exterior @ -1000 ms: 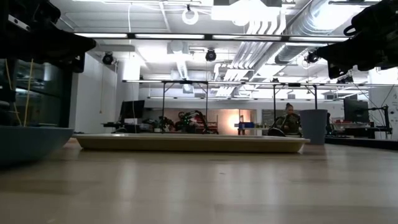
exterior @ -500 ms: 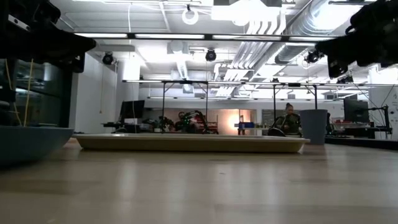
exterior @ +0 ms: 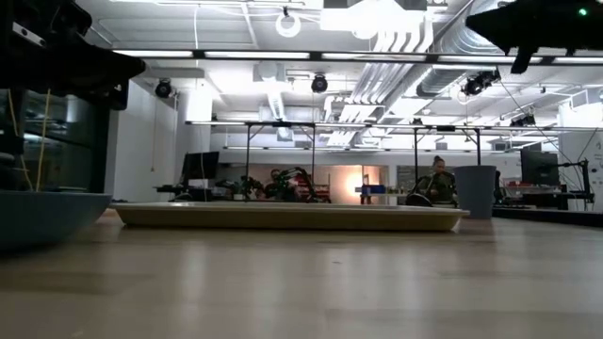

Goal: Pick and place plate/cup/fork/spoon on tray
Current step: Put the blue cup on the top right of the white tray

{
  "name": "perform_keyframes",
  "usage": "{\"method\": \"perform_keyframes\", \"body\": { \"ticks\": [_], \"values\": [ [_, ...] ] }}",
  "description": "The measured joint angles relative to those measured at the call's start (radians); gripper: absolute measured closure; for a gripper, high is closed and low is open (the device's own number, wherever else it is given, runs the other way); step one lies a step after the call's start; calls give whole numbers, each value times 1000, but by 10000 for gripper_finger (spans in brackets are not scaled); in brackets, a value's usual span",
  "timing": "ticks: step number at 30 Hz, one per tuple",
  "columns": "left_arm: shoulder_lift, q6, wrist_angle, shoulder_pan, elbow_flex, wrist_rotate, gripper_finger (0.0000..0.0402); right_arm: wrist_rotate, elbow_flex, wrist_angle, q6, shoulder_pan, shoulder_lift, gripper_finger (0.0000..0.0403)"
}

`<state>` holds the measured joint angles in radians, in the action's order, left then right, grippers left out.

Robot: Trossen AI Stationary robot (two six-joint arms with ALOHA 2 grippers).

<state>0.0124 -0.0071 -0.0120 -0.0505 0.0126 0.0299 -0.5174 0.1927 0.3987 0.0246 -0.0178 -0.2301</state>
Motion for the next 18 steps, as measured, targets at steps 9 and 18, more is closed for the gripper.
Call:
{"method": "perform_keyframes", "body": {
  "ticks": [9, 18],
  "values": [
    [0, 0, 0, 0, 0, 0, 401, -333, 409, -796, -296, -184, -505, 238],
    [0, 0, 0, 0, 0, 0, 401, -258, 613, -1136, -516, -391, -875, 172]
  ]
}}
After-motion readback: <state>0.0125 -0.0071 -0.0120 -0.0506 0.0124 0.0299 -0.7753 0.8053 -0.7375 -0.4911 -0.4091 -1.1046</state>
